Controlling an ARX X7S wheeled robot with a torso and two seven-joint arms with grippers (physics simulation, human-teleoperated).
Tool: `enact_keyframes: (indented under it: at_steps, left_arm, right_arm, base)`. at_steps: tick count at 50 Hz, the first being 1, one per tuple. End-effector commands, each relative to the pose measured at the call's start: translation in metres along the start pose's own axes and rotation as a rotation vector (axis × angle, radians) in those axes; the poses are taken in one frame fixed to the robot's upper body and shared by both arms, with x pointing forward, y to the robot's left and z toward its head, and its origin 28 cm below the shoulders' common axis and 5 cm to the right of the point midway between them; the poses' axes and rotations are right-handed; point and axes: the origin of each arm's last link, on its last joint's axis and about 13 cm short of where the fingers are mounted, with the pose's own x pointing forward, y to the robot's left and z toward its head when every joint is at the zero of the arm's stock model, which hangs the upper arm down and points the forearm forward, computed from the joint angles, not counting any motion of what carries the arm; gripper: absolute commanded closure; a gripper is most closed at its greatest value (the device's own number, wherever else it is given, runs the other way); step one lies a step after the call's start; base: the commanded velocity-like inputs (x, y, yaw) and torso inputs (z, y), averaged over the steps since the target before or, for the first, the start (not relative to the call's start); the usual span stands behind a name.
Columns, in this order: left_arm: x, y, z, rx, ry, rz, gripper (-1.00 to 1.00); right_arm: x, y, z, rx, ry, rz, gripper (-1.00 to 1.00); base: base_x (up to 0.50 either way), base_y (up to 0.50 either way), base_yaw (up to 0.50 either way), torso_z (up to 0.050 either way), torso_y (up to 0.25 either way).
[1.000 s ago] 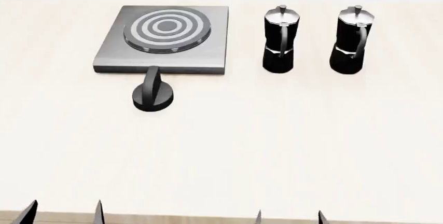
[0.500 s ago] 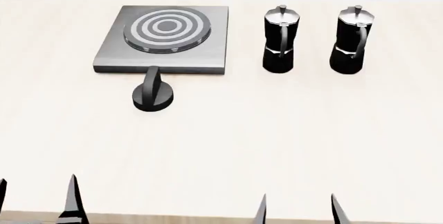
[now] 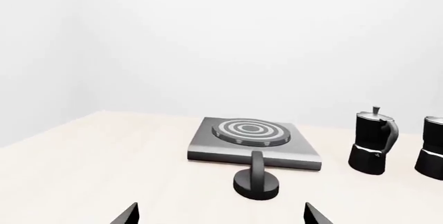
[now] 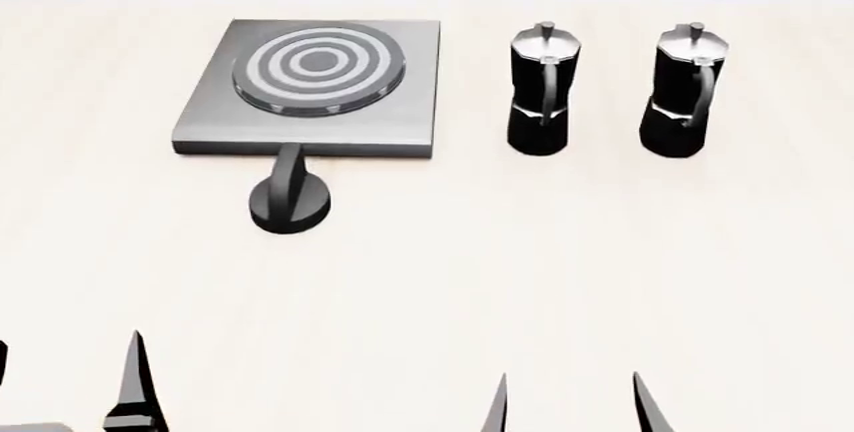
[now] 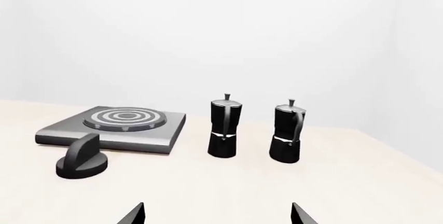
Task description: Turn off the stove.
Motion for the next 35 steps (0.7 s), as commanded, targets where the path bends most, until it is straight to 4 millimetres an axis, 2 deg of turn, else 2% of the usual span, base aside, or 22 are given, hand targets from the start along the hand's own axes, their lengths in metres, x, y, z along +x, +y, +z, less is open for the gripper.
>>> enact_keyframes:
  at_steps: [1,35]
  left_arm:
    - [0.0006,0.0012,-0.0007,0.003,-0.002,0.000,-1.00]
    - [0.0014,0.0012,-0.0042,0.012,0.006,0.005,-1.00]
  right_arm:
    - [0.0010,-0.0013,-0.0002,-0.002,-0.004,-0.003,-1.00]
    - [0.0018,-0.0012,-0.0035,0.000,0.008,0.003,-1.00]
  base:
    - [0.14,0.00,0.00,0.000,0.000]
    - [0.18,0.00,0.00,0.000,0.000]
